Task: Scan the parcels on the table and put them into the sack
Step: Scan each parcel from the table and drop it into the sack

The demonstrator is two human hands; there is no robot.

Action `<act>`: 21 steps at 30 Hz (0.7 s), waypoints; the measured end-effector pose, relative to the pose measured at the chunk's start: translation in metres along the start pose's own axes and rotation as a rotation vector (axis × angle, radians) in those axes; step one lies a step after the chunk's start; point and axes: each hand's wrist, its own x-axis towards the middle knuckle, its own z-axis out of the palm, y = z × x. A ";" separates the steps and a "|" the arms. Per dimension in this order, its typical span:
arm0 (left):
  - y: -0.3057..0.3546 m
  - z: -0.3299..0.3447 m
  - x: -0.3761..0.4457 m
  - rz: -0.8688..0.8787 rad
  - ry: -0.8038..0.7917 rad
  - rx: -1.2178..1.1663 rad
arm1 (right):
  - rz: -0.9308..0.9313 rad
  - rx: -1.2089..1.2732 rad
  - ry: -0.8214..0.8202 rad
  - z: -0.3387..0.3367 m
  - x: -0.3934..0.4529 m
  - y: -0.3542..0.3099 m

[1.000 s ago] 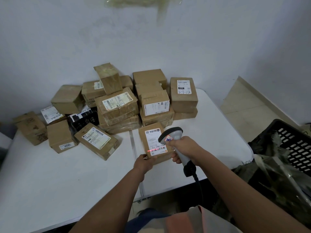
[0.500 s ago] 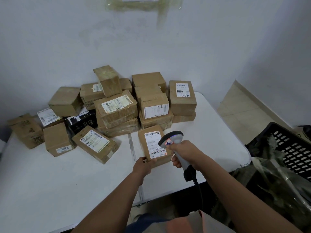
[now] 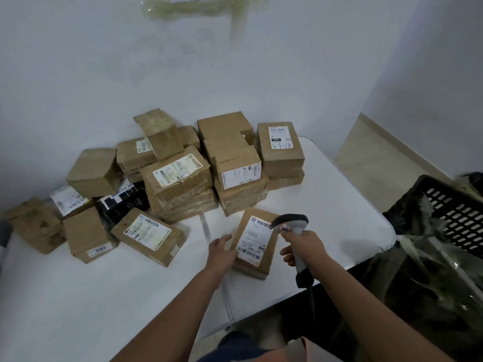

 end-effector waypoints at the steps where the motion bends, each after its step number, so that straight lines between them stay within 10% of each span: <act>1: 0.004 0.004 0.001 0.072 0.034 0.105 | 0.005 0.010 0.012 -0.002 0.001 0.004; 5: 0.021 0.037 0.001 0.325 0.112 0.571 | 0.039 0.066 0.060 -0.013 0.002 0.020; 10: 0.018 0.064 0.002 0.233 -0.008 0.907 | 0.089 0.157 0.117 -0.040 -0.005 0.047; 16: 0.046 0.097 -0.014 0.284 -0.063 0.590 | 0.143 0.251 0.294 -0.096 -0.019 0.098; 21: 0.078 0.152 -0.060 0.266 -0.465 0.280 | 0.196 0.331 0.480 -0.159 -0.039 0.139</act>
